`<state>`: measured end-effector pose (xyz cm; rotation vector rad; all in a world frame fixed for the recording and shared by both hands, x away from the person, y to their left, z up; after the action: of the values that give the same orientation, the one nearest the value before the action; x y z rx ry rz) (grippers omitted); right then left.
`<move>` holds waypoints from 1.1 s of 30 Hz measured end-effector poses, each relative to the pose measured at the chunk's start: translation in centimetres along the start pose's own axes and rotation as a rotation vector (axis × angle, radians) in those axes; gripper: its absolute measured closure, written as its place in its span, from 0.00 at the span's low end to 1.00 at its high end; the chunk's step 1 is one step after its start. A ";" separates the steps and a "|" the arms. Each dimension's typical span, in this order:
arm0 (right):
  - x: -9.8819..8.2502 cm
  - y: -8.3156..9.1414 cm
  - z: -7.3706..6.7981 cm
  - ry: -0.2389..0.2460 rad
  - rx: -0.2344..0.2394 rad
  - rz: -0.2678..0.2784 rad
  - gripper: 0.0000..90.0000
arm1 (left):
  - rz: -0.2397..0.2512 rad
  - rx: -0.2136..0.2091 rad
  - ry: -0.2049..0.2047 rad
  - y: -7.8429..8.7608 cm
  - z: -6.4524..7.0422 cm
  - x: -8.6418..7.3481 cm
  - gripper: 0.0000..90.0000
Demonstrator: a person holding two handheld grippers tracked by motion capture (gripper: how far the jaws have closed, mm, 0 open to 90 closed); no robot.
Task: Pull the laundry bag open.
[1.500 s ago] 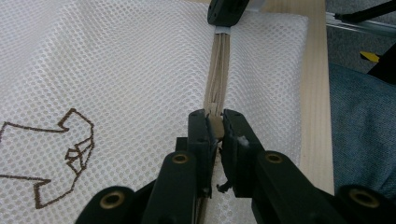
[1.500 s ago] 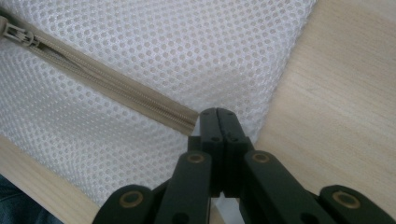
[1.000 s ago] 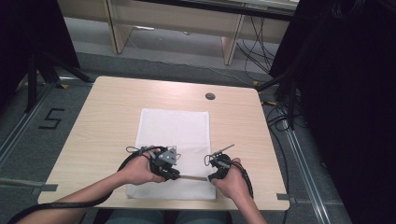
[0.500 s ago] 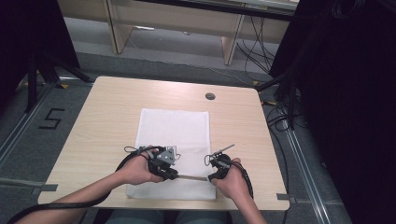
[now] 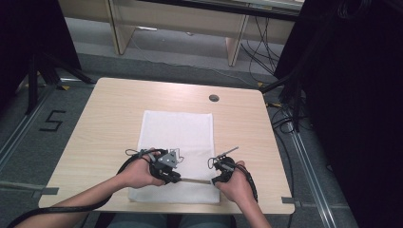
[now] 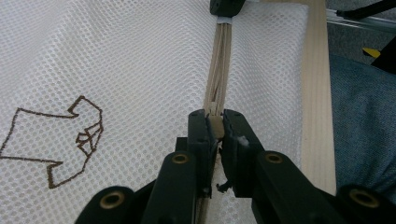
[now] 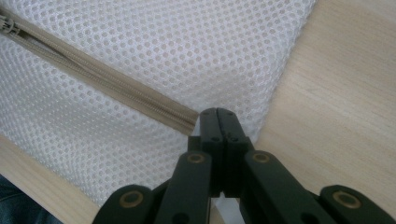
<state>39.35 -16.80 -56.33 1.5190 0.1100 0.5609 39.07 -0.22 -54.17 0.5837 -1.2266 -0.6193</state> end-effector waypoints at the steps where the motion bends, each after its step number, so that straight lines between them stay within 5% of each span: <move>1: 0.0 0.0 0.0 0.000 0.001 0.000 1.00 | -0.001 0.000 -0.001 0.0 0.0 0.0 0.91; 33: 0.0 0.0 0.1 0.014 0.013 0.014 1.00 | -0.008 0.002 -0.005 0.5 0.0 -0.6 0.91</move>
<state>39.42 -16.88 -56.31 1.5298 0.1138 0.5830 39.04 0.54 -54.21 0.5887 -1.2305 -0.6270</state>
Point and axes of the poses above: each handheld gripper's, and its own axes: y roughly backward along the jaws, x roughly out of its top, z roughly to its right, the point moved 9 cm from there along -y, roughly forward along the jaws, and after that the axes turned 13 degrees about -x, right-handed, at the moved point
